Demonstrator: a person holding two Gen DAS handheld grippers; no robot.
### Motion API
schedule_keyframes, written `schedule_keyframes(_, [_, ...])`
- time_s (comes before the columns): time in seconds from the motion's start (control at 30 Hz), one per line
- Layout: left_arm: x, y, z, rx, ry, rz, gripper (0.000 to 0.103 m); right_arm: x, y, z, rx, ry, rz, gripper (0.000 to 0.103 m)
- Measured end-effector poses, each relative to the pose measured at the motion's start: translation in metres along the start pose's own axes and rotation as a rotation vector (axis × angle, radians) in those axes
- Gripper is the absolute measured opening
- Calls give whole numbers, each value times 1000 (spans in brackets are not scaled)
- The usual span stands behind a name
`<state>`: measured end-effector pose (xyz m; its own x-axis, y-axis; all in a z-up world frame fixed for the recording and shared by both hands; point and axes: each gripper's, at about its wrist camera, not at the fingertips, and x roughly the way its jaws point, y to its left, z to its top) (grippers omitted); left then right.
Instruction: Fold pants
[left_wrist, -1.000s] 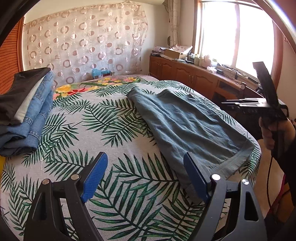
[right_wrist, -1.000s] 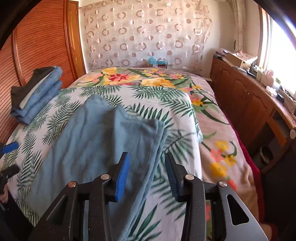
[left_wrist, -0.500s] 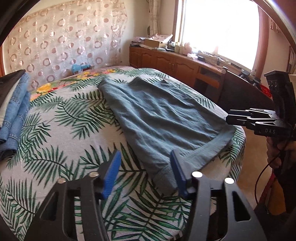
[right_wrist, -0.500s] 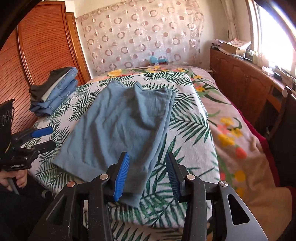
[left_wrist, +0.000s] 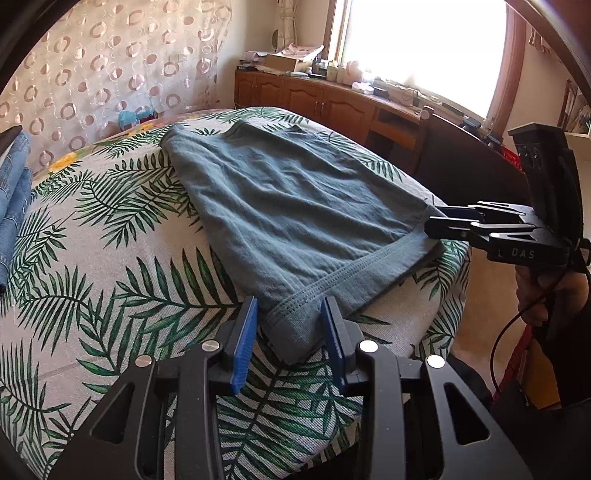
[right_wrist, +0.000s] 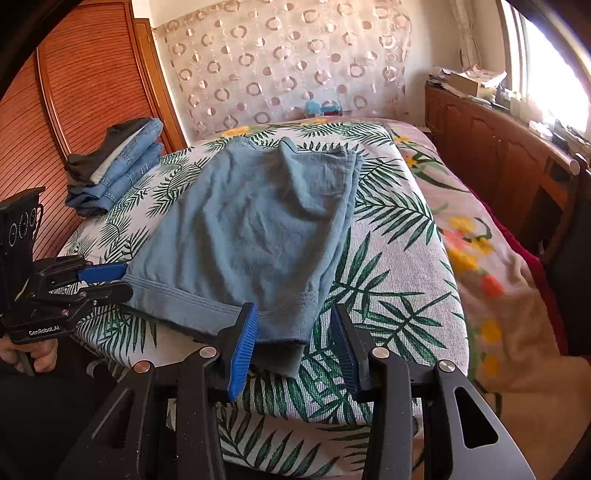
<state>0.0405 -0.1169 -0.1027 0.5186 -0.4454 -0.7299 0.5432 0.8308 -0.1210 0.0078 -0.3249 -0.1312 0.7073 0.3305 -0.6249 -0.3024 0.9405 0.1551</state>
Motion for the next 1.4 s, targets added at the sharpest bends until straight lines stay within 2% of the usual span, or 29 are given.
schedule_keyframes(0.1, [3,1,0,-4,9,-4,35,-2,-1,-2,-2,4,6,33])
schedule_keyframes(0.13, [3,1,-1,-4,7,-1,32,-3,-1,-3,-5,4,10,28])
schedule_keyframes(0.17, [4,2,0,-5,5,7,24,-4,-2,-3,-12,0,11,23])
schedule_keyframes(0.2, [2,2,0,-7,1,11,20,-4,1,-3,-16,-1,12,21])
schedule_keyframes(0.27, [-2,2,1,-8,-15,6,18,-1,4,0,0,-1,46,14])
schedule_keyframes(0.4, [-15,4,5,-17,-52,-3,18,-3,10,0,-16,-14,57,12])
schedule_keyframes(0.67, [-11,6,2,-19,-25,-9,18,-5,20,-8,-60,10,33,12])
schedule_keyframes(0.8, [-7,5,3,-17,-13,0,23,2,13,-16,-38,48,15,12])
schedule_keyframes(0.93, [-9,6,5,-21,-27,18,30,4,12,-15,-31,46,-4,12])
schedule_keyframes(1.0, [-11,7,5,-28,-38,20,40,4,12,-15,-29,45,-25,12])
schedule_keyframes(1.07, [-12,9,6,-36,-51,28,49,7,13,-15,-30,46,-33,20])
schedule_keyframes(1.13, [-12,10,7,-39,-53,30,51,7,15,-15,-31,45,-48,24])
schedule_keyframes(1.2, [-9,11,7,-46,-42,39,63,7,16,-15,-28,45,-49,28])
schedule_keyframes(1.27, [-7,13,7,-51,-40,36,68,9,16,-15,-23,48,-54,35])
schedule_keyframes(1.4, [-3,14,6,-52,-27,46,69,12,15,-16,-18,53,-48,39])
